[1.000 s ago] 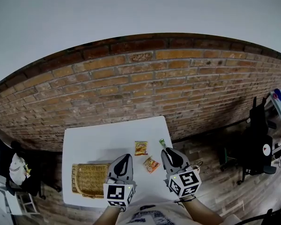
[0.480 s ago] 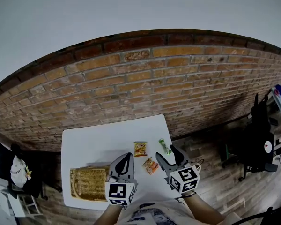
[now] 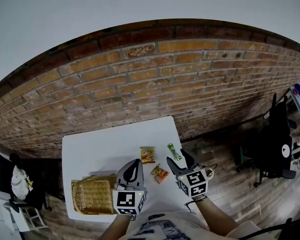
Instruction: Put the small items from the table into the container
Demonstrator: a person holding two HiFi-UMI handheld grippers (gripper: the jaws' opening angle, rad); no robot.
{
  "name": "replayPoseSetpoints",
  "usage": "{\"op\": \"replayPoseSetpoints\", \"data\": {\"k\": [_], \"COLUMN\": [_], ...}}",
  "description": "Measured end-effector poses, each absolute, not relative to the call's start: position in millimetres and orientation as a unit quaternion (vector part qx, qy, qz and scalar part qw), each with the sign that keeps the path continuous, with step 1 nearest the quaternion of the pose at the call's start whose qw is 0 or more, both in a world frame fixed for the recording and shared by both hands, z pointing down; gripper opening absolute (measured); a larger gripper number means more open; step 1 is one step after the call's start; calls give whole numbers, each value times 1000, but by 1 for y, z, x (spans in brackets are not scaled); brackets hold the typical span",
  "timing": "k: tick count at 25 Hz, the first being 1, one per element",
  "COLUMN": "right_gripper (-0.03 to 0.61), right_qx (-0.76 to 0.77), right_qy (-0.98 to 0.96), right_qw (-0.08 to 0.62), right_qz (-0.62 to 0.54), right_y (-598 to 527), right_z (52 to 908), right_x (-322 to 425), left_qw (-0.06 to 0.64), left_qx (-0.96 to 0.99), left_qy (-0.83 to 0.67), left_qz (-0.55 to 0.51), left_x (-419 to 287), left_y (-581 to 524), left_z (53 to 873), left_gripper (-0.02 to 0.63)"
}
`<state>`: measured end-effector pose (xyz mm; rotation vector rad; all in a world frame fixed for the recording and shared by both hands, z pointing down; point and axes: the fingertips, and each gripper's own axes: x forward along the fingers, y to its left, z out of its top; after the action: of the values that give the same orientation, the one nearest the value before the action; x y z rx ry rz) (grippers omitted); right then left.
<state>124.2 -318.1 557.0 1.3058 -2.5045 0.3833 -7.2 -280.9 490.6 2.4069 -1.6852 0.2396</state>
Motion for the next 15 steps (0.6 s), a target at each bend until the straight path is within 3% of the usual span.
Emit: {"op": "replayPoseSetpoints", "data": {"k": [15], "right_gripper": [273], "right_qx": [446], "right_qy": [-847], "right_qw": [239], "right_qz": [165], "right_y": [-357], "right_z": [661], "right_x": [135], "left_qw": [122], "left_qx": [805], "left_qy": [-573], "left_qz": [94], "left_x": [-11], "left_y": [-289], "left_z": [514], "left_gripper": [49]}}
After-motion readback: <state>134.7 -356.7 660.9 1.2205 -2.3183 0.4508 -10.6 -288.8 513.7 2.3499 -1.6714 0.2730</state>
